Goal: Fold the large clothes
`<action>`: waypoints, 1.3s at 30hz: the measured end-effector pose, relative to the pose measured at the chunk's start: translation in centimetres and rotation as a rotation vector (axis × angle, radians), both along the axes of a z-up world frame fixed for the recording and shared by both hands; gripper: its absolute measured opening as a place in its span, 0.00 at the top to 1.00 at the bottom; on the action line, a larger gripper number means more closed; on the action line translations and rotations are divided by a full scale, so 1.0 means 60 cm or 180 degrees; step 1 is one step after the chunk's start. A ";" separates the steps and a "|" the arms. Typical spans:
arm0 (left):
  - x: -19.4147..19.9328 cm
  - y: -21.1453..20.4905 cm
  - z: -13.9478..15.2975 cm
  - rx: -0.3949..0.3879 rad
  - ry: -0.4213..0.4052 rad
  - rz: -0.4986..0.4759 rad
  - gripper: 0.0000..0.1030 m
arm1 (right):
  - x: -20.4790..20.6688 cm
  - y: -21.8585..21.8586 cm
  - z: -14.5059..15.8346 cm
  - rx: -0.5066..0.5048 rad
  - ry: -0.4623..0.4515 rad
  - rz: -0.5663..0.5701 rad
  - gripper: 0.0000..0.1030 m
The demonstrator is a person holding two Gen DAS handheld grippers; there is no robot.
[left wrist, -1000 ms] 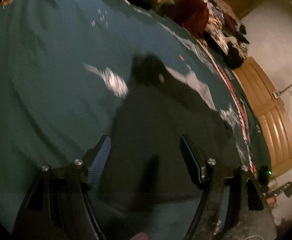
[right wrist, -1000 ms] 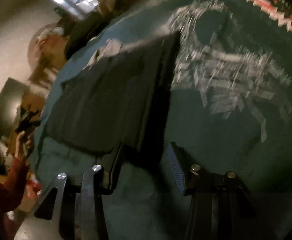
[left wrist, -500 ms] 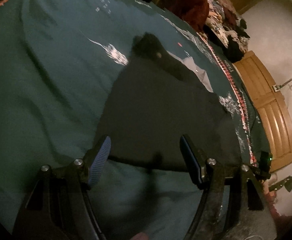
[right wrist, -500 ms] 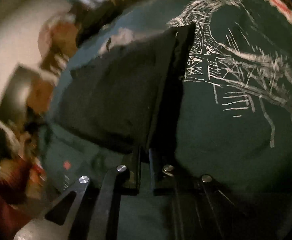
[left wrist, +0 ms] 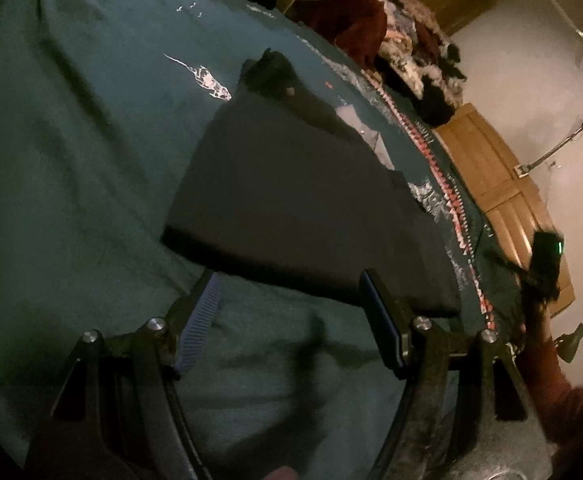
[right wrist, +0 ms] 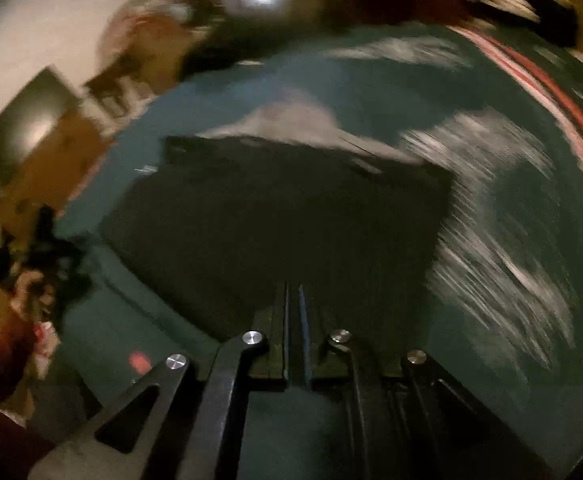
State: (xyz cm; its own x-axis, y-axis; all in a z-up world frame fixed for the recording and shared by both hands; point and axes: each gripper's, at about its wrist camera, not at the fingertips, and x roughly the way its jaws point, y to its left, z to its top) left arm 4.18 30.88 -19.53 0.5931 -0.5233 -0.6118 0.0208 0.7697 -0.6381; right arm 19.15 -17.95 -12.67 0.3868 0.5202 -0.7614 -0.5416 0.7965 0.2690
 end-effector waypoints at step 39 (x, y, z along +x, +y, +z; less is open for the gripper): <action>-0.018 0.021 -0.017 -0.0419 -0.0438 -0.0051 0.27 | 0.339 0.747 -0.155 -0.0891 -0.0326 0.1168 0.86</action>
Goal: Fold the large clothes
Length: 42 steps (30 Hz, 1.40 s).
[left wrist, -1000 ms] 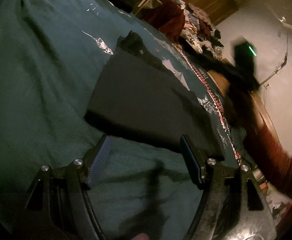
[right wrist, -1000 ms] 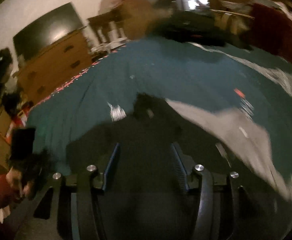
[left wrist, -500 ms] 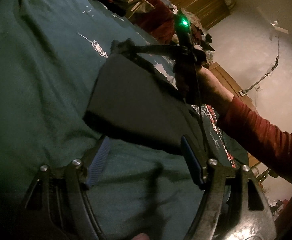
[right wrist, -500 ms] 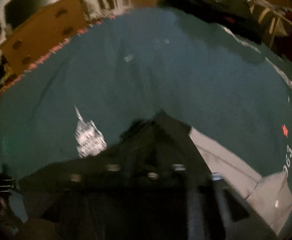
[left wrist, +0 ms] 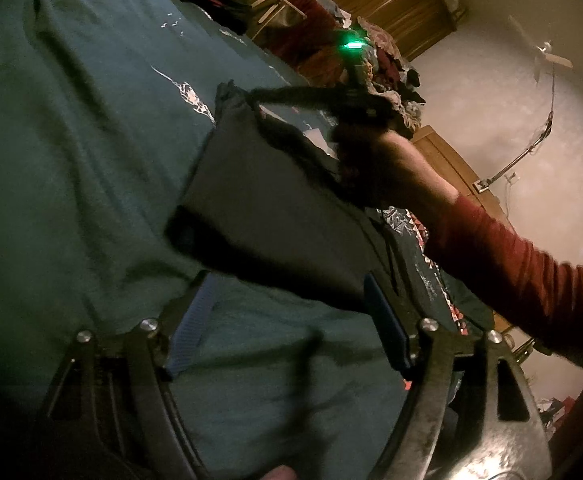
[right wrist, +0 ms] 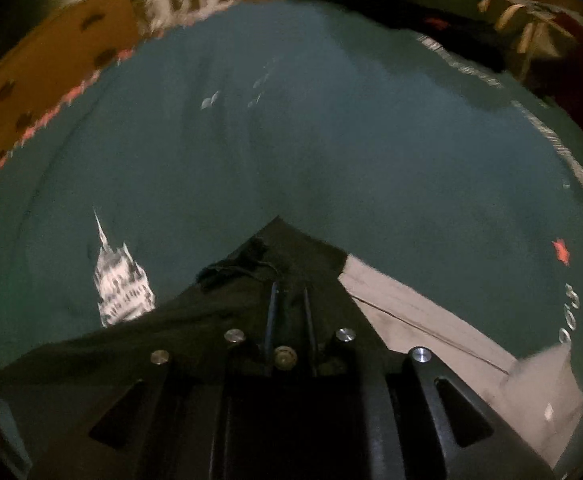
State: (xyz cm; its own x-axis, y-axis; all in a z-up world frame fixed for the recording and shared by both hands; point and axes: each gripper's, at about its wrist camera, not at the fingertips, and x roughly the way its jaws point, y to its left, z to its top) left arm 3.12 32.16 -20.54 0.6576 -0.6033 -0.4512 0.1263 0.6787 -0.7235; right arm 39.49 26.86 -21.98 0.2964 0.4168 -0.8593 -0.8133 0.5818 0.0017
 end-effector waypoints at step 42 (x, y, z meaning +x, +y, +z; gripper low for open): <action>-0.003 -0.289 0.138 0.1885 -0.0104 0.0194 0.26 | -0.818 -0.660 0.354 0.1340 -0.1756 -0.1778 0.37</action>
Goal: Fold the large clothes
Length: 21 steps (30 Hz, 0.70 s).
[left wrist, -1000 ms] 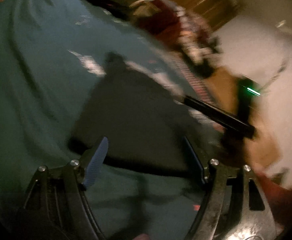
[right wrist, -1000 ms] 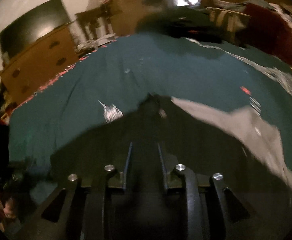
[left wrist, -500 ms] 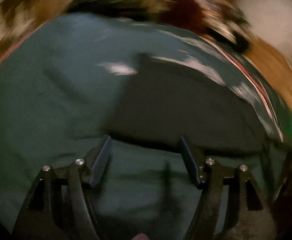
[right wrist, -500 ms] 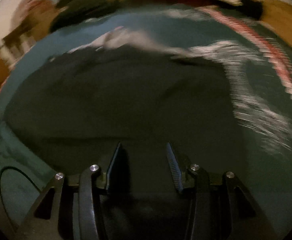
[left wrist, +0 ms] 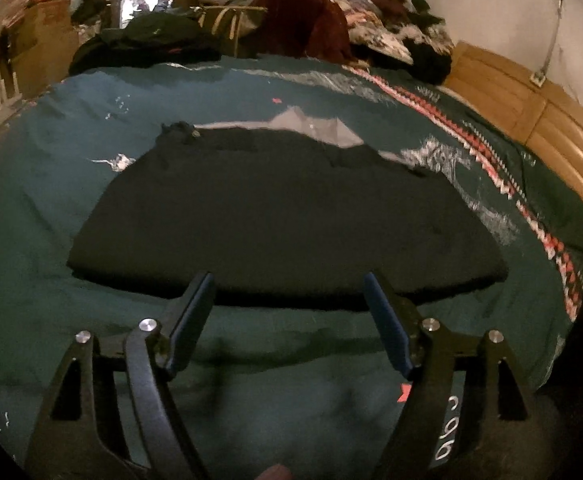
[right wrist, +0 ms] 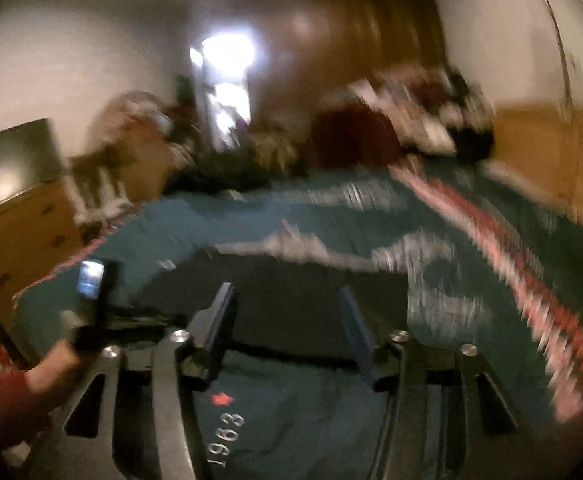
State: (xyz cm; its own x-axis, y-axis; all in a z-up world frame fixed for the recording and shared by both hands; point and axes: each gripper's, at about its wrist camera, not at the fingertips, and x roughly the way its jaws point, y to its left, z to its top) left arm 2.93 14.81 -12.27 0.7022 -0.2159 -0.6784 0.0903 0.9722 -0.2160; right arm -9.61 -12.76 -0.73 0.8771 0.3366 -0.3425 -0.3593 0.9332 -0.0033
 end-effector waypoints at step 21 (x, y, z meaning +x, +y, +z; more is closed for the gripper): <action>0.032 -0.092 -0.150 0.1155 0.0469 0.0553 0.00 | 0.197 0.054 -0.392 -0.0563 0.1713 -0.0822 0.13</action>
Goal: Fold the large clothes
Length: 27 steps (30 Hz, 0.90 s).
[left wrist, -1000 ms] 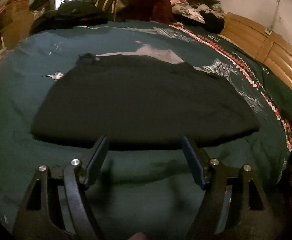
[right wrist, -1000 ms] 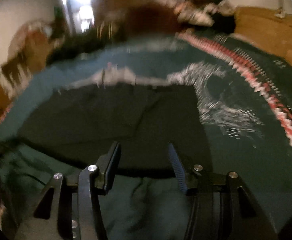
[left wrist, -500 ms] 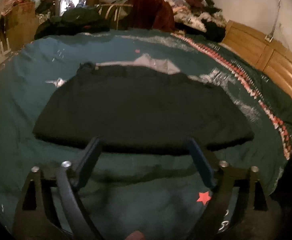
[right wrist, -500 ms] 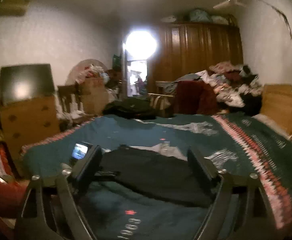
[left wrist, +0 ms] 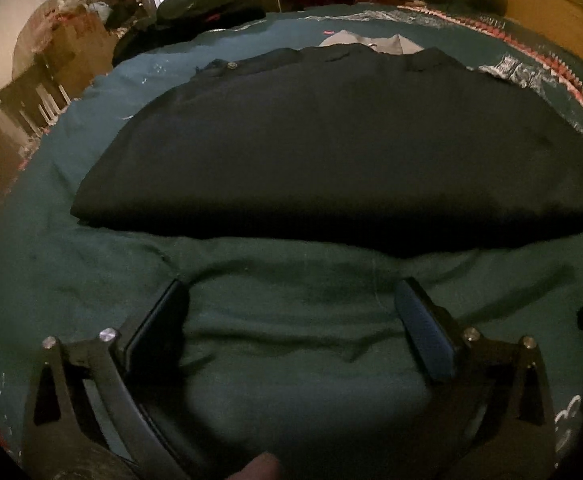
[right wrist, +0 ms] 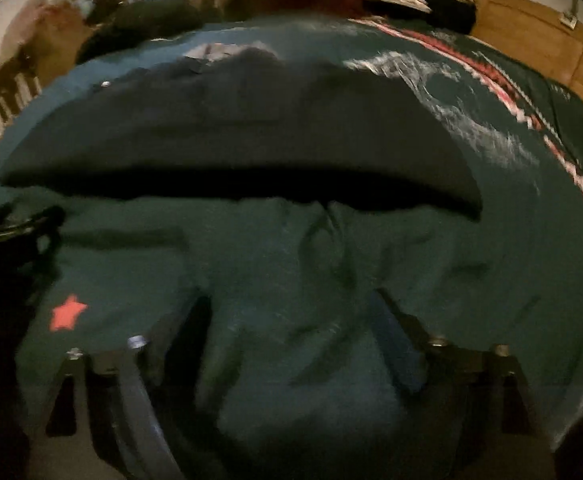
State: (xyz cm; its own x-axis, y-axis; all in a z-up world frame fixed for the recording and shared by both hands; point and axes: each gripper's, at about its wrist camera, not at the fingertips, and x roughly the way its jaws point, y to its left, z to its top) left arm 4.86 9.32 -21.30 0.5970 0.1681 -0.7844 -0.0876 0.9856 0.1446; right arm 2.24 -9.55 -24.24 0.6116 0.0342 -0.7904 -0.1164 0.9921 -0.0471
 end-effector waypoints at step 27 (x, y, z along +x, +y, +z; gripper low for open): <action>-0.007 -0.006 -0.012 0.0063 -0.0026 0.0089 0.00 | 0.028 -0.010 -0.025 0.0059 -0.0062 -0.0190 0.00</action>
